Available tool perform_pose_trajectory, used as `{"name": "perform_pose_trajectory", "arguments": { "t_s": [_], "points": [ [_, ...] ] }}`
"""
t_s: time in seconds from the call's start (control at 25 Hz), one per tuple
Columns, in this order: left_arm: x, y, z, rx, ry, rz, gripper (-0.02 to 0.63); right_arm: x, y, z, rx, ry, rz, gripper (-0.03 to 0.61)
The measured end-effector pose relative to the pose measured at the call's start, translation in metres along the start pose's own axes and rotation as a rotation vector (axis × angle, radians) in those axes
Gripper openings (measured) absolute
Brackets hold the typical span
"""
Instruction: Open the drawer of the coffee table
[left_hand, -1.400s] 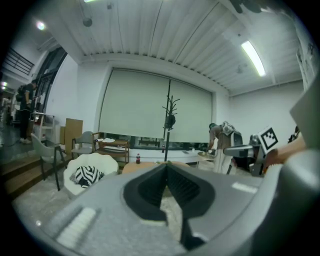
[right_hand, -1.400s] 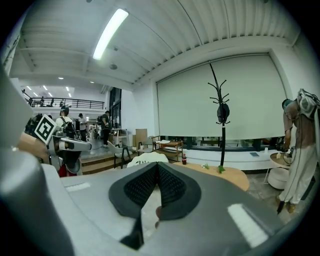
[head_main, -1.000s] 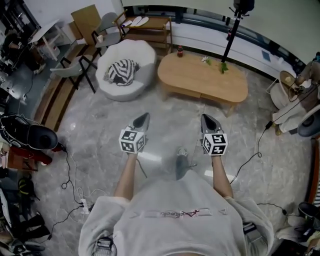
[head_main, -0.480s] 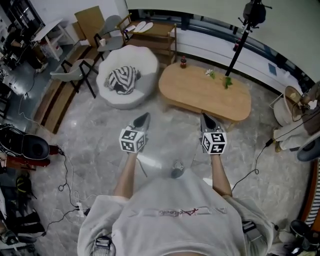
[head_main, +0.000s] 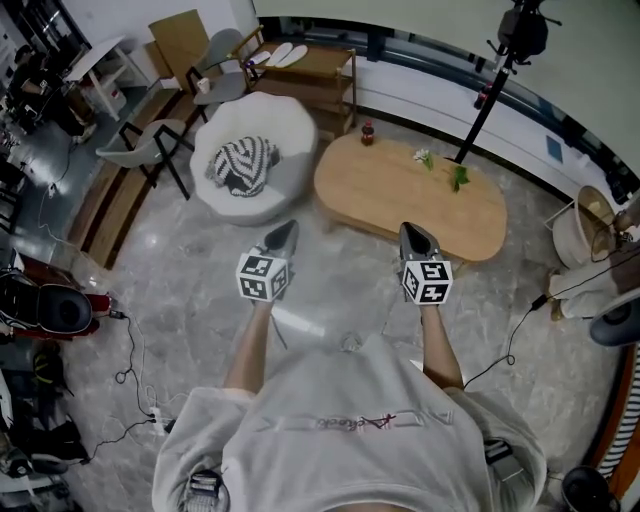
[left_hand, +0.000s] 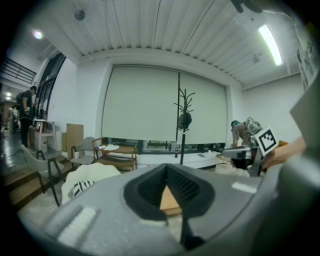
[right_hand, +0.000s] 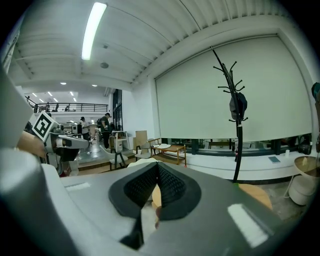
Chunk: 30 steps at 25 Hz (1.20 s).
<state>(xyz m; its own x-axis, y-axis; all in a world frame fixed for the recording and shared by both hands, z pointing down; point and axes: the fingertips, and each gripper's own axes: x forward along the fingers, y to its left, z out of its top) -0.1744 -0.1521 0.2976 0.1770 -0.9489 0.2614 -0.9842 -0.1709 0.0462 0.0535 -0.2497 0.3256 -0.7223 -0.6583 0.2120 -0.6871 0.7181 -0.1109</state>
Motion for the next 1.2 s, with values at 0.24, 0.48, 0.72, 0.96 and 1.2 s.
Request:
{"name": "perform_pose_trajectory", "arguments": {
  "t_s": [0.24, 0.48, 0.72, 0.96, 1.2],
  "points": [
    [0.033, -0.004, 0.001, -0.001, 0.017, -0.015, 0.0, 0.019, -0.022, -0.004, 0.008, 0.015, 0.008, 0.005],
    [0.054, -0.012, -0.009, -0.008, 0.033, -0.038, 0.0, 0.024, -0.024, -0.019, 0.007, 0.037, 0.019, 0.005],
    [0.066, -0.008, -0.019, -0.036, 0.04, -0.066, 0.0, 0.031, -0.021, -0.025, 0.012, 0.053, 0.005, 0.005],
    [0.097, 0.013, -0.034, -0.065, 0.06, -0.113, 0.0, 0.059, -0.021, -0.033, 0.018, 0.089, -0.019, 0.005],
    [0.148, 0.056, -0.039, -0.095, 0.093, -0.185, 0.0, 0.113, -0.027, -0.034, 0.034, 0.132, -0.08, 0.005]
  ]
}}
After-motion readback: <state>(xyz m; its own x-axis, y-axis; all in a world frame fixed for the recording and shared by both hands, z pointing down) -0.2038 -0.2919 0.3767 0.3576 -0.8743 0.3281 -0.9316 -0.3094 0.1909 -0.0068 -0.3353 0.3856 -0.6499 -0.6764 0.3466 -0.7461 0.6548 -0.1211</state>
